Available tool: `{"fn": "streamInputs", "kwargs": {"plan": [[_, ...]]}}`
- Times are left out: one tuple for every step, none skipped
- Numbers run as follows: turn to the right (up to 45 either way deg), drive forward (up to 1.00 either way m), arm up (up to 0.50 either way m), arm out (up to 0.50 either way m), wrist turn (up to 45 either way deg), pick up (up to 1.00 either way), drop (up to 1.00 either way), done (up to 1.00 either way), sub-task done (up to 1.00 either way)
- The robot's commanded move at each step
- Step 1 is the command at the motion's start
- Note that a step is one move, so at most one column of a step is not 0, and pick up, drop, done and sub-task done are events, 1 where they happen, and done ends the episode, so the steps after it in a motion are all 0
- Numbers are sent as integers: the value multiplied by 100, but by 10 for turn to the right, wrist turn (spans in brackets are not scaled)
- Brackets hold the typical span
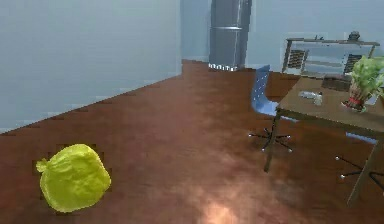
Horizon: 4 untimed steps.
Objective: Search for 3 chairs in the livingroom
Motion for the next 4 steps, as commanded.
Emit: {"fn": "streamInputs", "kwargs": {"plan": [[0, 100, 0, 0, 0, 0, 0, 0, 0], [30, 0, 0, 0, 0, 0, 0, 0, 0], [0, 100, 0, 0, 0, 0, 0, 0, 0], [30, 0, 0, 0, 0, 0, 0, 0, 0]]}}
